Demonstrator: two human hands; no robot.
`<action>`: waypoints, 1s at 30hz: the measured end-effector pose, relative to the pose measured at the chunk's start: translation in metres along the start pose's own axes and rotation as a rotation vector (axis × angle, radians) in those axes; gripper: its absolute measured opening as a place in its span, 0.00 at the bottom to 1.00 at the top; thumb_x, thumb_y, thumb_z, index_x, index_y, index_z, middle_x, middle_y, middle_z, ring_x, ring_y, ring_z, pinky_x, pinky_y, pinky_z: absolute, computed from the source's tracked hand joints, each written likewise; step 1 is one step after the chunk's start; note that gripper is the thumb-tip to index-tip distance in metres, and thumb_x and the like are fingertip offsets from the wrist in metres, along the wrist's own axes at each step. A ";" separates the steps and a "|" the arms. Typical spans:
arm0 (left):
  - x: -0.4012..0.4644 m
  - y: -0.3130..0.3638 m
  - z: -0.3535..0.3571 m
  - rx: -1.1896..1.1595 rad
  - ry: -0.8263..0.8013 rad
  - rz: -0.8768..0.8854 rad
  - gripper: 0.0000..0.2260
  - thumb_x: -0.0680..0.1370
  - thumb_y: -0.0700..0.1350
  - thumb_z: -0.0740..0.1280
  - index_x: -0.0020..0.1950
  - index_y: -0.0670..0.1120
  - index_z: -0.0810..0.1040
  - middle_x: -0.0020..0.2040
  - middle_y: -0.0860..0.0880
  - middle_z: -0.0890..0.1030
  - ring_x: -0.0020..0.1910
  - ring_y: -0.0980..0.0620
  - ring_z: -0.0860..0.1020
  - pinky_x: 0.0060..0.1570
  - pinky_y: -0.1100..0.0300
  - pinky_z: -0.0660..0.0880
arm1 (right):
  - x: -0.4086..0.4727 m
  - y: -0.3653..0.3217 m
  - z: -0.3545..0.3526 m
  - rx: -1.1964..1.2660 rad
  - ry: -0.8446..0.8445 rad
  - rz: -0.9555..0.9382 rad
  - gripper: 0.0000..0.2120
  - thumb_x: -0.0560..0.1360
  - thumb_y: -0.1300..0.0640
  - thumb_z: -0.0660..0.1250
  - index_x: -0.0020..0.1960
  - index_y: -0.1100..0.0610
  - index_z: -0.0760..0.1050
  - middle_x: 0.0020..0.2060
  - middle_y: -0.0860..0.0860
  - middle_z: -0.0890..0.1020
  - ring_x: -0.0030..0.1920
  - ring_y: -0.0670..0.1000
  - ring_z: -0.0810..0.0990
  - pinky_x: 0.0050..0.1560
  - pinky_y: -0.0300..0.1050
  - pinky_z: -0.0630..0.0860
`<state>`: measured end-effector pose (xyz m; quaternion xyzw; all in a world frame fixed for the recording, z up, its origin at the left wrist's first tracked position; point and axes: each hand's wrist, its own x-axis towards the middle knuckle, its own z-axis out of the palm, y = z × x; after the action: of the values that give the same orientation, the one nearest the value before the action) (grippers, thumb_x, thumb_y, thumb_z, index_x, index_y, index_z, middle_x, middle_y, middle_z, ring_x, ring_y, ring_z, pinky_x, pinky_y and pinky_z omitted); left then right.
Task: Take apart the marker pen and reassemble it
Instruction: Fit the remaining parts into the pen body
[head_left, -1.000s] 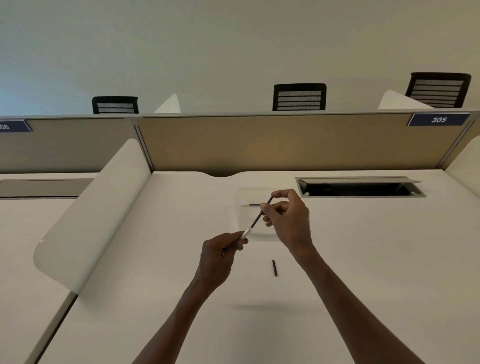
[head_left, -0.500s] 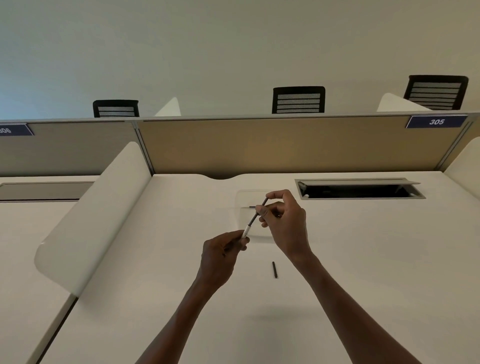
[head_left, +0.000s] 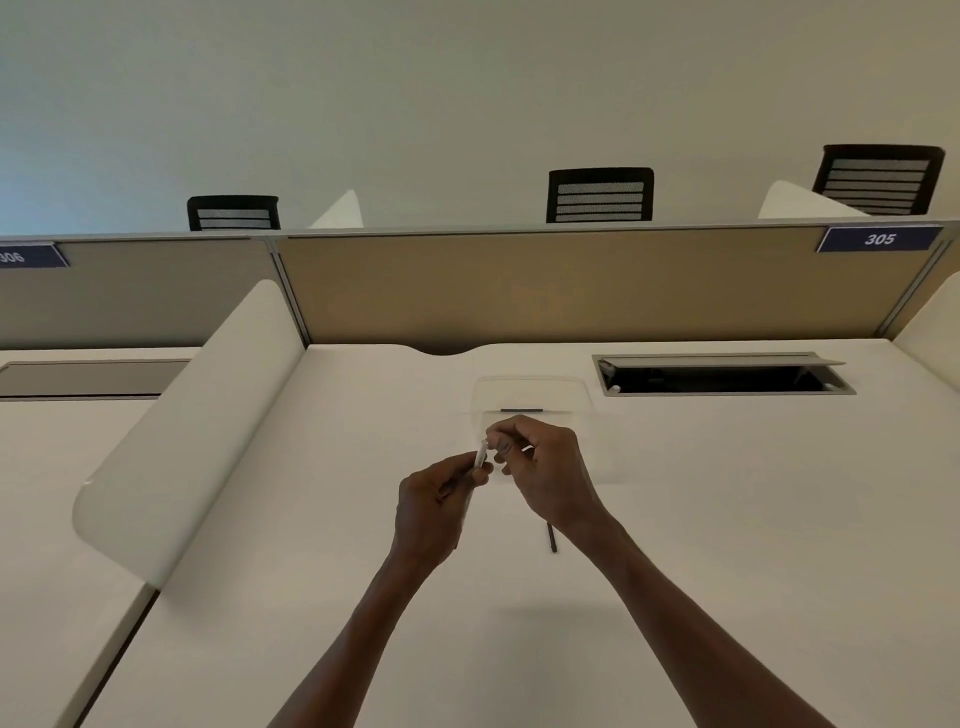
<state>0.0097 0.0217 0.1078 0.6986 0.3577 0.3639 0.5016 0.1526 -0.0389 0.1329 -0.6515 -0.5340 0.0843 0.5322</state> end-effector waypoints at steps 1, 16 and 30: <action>0.000 -0.001 0.000 -0.003 0.003 -0.004 0.08 0.78 0.38 0.69 0.53 0.48 0.85 0.44 0.50 0.87 0.45 0.46 0.84 0.51 0.46 0.78 | 0.000 0.001 0.000 0.006 0.002 0.011 0.04 0.78 0.60 0.67 0.47 0.58 0.81 0.39 0.47 0.85 0.38 0.45 0.83 0.39 0.46 0.82; 0.001 -0.014 -0.002 -0.079 -0.005 -0.013 0.08 0.78 0.40 0.69 0.53 0.52 0.84 0.47 0.52 0.87 0.50 0.55 0.85 0.55 0.57 0.78 | -0.012 0.052 -0.008 -0.167 0.006 0.249 0.04 0.74 0.62 0.69 0.41 0.59 0.81 0.31 0.45 0.81 0.32 0.42 0.79 0.38 0.33 0.75; 0.004 -0.020 -0.006 -0.093 -0.016 -0.029 0.10 0.78 0.40 0.69 0.51 0.55 0.83 0.48 0.52 0.87 0.51 0.56 0.84 0.55 0.58 0.78 | -0.059 0.117 -0.008 -0.449 -0.195 0.727 0.13 0.69 0.53 0.74 0.34 0.54 0.72 0.34 0.49 0.79 0.37 0.52 0.77 0.36 0.42 0.69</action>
<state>0.0033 0.0327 0.0910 0.6721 0.3466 0.3671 0.5416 0.2044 -0.0737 0.0175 -0.8858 -0.3227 0.2090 0.2600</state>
